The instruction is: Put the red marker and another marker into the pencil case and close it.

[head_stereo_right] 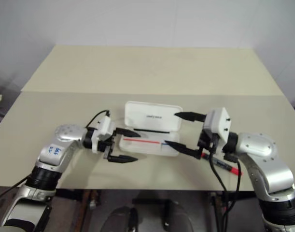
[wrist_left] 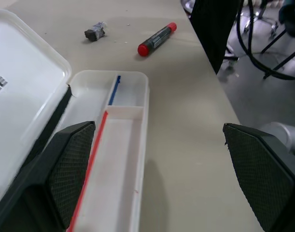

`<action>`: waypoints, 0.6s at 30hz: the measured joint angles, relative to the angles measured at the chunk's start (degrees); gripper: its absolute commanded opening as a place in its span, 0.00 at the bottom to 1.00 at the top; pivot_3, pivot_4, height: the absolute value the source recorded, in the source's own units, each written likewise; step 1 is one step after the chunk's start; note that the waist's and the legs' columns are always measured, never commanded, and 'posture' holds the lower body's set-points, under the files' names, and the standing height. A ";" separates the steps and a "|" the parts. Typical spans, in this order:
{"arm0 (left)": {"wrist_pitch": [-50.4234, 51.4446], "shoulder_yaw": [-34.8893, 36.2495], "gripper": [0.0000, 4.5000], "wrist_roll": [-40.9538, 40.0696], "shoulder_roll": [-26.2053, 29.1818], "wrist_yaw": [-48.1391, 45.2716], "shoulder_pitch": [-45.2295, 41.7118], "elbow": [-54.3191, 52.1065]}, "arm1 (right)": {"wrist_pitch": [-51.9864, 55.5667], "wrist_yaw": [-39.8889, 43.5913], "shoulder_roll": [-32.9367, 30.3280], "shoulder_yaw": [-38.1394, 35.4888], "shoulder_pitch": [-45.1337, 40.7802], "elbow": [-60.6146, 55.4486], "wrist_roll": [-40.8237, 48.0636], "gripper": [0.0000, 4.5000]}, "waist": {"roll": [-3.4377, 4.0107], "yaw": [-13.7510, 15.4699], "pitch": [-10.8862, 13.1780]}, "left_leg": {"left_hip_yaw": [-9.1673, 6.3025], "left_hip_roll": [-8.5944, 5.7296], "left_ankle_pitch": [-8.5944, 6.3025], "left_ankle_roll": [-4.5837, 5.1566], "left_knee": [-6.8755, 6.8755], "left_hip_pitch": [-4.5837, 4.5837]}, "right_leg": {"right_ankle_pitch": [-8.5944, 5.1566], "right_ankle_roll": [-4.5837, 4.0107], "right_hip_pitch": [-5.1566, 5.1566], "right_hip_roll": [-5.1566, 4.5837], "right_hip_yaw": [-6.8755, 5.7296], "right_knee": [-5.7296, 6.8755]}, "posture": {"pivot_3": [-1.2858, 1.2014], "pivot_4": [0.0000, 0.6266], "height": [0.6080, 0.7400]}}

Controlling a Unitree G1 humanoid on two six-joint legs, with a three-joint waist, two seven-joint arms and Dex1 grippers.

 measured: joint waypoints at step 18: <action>8.54 9.37 0.99 -15.60 8.47 -6.48 1.16 -8.07 | -4.26 7.29 -5.61 -16.33 27.09 11.93 -4.51 1.00 | 0.00 -0.36 0.00 | 0.19 0.04 0.01 -0.10 -0.04 0.22 | -0.07 -0.09 0.15 0.17 0.23 -0.32 | 0.52 0.24 1.00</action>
